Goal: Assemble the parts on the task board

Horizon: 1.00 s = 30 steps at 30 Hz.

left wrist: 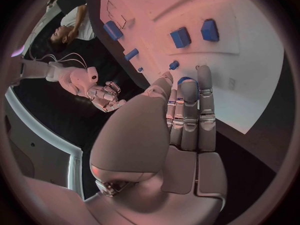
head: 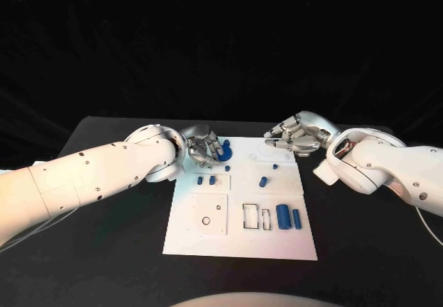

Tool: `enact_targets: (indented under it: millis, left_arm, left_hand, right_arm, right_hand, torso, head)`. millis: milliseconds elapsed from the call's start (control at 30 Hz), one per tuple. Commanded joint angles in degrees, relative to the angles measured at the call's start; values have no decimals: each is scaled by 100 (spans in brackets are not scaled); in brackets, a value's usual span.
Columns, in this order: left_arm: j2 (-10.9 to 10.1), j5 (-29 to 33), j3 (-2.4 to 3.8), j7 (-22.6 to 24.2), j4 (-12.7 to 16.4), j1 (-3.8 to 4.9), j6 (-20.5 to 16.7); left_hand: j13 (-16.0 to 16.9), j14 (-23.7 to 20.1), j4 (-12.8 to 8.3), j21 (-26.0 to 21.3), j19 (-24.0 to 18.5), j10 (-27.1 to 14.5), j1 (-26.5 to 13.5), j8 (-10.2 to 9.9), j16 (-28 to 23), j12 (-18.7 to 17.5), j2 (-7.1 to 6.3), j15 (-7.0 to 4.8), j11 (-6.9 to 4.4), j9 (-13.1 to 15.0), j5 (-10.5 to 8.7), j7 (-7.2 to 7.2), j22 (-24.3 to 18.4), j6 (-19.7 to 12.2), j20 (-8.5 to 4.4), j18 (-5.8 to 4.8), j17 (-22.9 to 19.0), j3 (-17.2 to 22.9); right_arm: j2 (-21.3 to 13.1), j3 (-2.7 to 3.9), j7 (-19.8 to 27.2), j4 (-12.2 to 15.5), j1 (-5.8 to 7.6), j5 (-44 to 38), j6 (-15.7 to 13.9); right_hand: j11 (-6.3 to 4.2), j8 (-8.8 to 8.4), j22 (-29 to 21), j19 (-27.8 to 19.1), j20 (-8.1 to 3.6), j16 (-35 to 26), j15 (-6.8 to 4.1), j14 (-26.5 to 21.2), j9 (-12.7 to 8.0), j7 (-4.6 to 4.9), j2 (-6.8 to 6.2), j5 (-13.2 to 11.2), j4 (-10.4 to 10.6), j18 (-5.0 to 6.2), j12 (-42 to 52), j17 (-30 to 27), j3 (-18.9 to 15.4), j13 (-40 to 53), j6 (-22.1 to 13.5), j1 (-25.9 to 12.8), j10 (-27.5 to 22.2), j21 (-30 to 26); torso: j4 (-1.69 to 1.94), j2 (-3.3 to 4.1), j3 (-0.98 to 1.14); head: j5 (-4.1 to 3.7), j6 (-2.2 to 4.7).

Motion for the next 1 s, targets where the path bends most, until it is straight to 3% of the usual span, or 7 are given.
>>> enact_targets:
  millis: [33, 267, 433, 567, 733, 900, 1000]
  left_arm:
    - [93, -1039, -19, 589, -67, -36, -323]
    - [287, -1681, -55, 315, -180, -90, -149]
    - [409, -1882, -59, 152, -227, -101, 23]
    - [496, -1979, -59, 44, -287, -104, 154]
    - [583, -2062, -59, -71, -378, -108, 306]
    - [635, -2099, -59, -126, -422, -110, 430]
    - [660, -2113, -59, -175, -438, -110, 508]
  left_hand:
    - [-111, 90, 65, -10, 74, 13, -76, -94, 31, -109, -99, 6, 11, -79, -15, 4, 4, 73, -4, 58, -2, -40]
    - [-347, 830, 147, 310, 511, 177, -187, -289, 1208, -292, -123, -27, -16, -248, -17, -15, 198, 329, -38, 43, 882, -132]
    - [-490, 1173, 176, 1662, 981, 321, -173, -458, 2026, -411, -122, -54, -49, -359, -16, -44, 1287, 488, -76, -159, 1514, -141]
    - [-568, 1291, 215, 2158, 1112, 273, -245, -598, 2335, -515, -182, -79, -64, -429, -19, -78, 1702, 458, -92, -232, 1736, -220]
    - [-643, 1511, 201, 2997, 1344, 390, -172, -666, 2864, -581, -101, -89, -63, -468, -11, -71, 2392, 648, -107, -362, 2206, -191]
    - [-694, 1587, 178, 3380, 1440, 509, -85, -707, 3037, -638, -43, -104, -84, -489, -8, -86, 2712, 755, -122, -417, 2352, -98]
    - [-727, 1647, 184, 4028, 1595, 670, -76, -773, 3133, -676, -51, -126, -111, -517, -10, -91, 3234, 796, -143, -527, 2414, -49]
  right_arm:
    - [9, -1, 24, 5, -4, -51, 38]
    - [13, -1, 34, 1, -5, -59, 39]
    - [18, -1, 38, -11, -5, -62, 41]
    - [28, -1, 45, -15, -5, -63, 41]
    - [33, 0, 53, -27, -5, -59, 42]
    - [30, 0, 56, -32, -6, -60, 39]
    - [33, 0, 57, -30, -6, -61, 40]
  right_hand:
    - [2, 15, -5, -36, 5, -22, 47, 262, -8, 17, 32, 29, 22, 106, -25, 103, 24, -9, -6, 19, -24, -31]
    - [2, 15, -6, -36, 5, -24, 46, 262, -8, 17, 32, 34, 21, 106, -31, 102, 27, -15, -6, 23, -28, -32]
    - [1, 15, -2, -34, 5, -23, 46, 262, -8, 17, 35, 42, 19, 105, -34, 103, 33, -19, -5, 31, -30, -32]
    - [1, 15, -2, -34, 5, -23, 46, 262, -8, 17, 35, 42, 19, 105, -34, 103, 33, -19, -5, 31, -30, -32]
    - [7, 19, -6, -32, 6, -23, 51, 265, -9, 23, 57, -37, 71, 105, -11, 108, 26, -16, 0, -9, -11, -38]
    - [8, 19, -7, -32, 7, -22, 51, 266, -9, 22, 60, -46, 75, 105, -10, 109, 25, -18, 0, -11, -11, -39]
    - [8, 19, -5, -31, 7, -20, 51, 266, -9, 21, 60, -47, 75, 104, -8, 112, 26, -17, 0, -11, -10, -39]
  torso:
    - [5, -2, -3]
    - [0, -1, -4]
    - [6, -8, 5]
    - [1, -7, 4]
    - [0, -1, 5]
    - [5, -6, 9]
    - [4, -4, 5]
  head:
    - [-24, 22]
    - [-38, 25]
    - [-36, 20]
    - [-43, 2]
    - [-64, 8]
    - [-59, -12]
    - [-36, -36]
